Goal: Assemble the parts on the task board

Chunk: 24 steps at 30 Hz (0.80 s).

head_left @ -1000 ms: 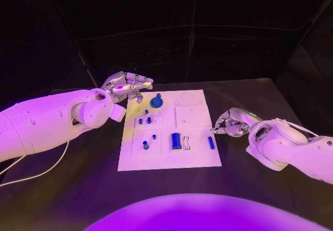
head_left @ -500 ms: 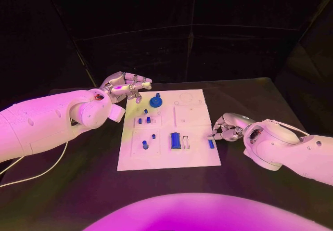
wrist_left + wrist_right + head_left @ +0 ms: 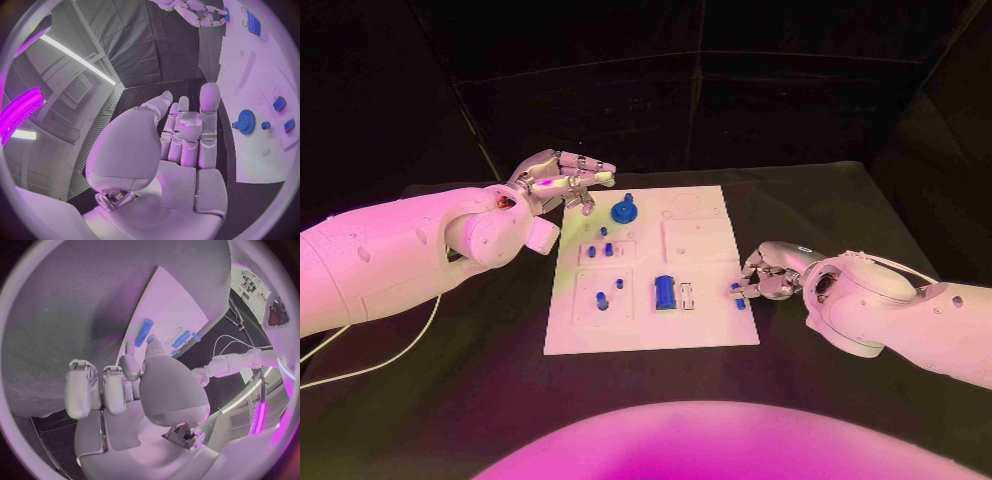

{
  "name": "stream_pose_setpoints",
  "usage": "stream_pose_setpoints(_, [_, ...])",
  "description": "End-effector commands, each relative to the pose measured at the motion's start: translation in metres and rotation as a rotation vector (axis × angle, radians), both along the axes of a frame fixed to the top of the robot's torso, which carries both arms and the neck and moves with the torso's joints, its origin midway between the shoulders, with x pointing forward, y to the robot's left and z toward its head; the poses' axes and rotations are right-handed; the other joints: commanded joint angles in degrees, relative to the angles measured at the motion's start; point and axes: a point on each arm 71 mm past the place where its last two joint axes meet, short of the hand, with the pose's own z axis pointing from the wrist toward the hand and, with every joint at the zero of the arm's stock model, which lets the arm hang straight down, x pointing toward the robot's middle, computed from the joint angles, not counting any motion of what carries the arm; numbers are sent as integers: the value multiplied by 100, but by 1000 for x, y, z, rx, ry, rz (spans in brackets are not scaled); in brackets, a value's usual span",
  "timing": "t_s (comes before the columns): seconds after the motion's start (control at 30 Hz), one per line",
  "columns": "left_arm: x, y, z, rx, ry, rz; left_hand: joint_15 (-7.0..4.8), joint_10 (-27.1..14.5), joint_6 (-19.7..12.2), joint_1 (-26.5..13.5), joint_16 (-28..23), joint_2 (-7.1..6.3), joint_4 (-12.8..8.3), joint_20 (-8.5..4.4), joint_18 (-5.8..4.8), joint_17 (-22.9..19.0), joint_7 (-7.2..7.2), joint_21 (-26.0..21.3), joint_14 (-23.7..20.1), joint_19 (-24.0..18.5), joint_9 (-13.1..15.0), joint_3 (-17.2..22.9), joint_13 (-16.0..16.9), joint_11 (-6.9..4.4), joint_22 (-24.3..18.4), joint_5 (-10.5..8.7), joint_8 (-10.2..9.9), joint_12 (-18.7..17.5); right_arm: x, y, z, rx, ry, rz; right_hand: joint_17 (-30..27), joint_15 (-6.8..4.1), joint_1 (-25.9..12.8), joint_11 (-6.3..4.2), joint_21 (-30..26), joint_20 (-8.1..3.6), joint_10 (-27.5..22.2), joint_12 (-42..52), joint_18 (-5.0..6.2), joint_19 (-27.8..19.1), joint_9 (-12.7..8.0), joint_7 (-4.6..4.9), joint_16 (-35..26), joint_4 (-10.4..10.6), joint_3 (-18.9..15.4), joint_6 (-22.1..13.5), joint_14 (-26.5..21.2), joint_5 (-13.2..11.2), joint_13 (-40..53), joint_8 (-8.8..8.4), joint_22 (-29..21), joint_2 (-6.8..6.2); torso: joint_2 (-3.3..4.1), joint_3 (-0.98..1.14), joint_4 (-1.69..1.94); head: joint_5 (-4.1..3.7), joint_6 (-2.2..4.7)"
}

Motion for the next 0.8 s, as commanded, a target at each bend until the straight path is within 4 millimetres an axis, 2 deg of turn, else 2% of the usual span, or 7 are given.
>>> stream_pose_setpoints(0.03, [0, -1, 1, -10, 0, -9, -6, -35, -38, -4, 11, 51, 4, 36, 68, -6, -12, -16, -27, -20, -4, -32, 6, 6, -1, -8, 12, 37, -2, 2, -3, -29, 24, 19, 580, 31, -37, -16, -38, 15, -12, -2, -32, -3, -8, 11, -39, -1, -29, 51, 394, -36, 12, 7, 280, -38, 3, 0, -1, 2, -1])
stream_pose_setpoints(0.3, [0, -1, 1, -11, 1, -11, -6, -35, -38, -4, 11, 51, 4, 36, 68, -6, -12, -16, -27, -20, -4, -32, 6, 6, -1, -8, 12, 37, -2, 6, -4, -72, 10, 54, 571, 15, 116, -31, -44, 0, -5, 6, -31, -6, -27, -2, -48, -82, -28, 76, 392, -103, 21, 13, 276, -53, 3, 0, -4, 9, -1])
stream_pose_setpoints(0.43, [-1, -1, 1, -11, 2, -13, -6, -35, -38, -4, 11, 51, 4, 36, 68, -6, -12, -16, -27, -20, -4, -32, 6, 6, -1, -8, 12, 37, -3, 12, -7, -131, -5, 106, 576, 11, 471, -30, -64, -10, -35, -30, -26, -21, -58, 8, -51, -313, 32, 57, 393, -195, 0, -7, 251, -67, 4, 2, 3, 15, -1])
stream_pose_setpoints(0.57, [-1, 0, 1, -10, 4, -12, -5, -40, -41, -3, 8, 54, 5, 37, 70, -17, -11, -28, -31, -23, -4, -34, 8, 7, -9, -8, 13, 40, -5, 18, -9, -190, -6, 154, 591, 25, 594, -14, -94, 0, -83, -94, -18, -45, -84, 26, -49, -417, 24, 39, 393, -364, -46, -26, 210, -87, 3, 0, 4, 17, -1])
stream_pose_setpoints(0.8, [-1, 0, 1, -10, 5, -13, -5, -41, -42, -3, 11, 54, 5, 37, 72, -12, -11, -38, -30, -27, -4, -34, 8, 8, -19, -8, 13, 40, -6, 24, -11, -234, -10, 188, 592, 35, 789, -5, -120, 12, -120, -136, -12, -65, -117, 38, -57, -570, 63, 24, 390, -344, -72, -45, 181, -63, 5, 0, -8, 29, -1])
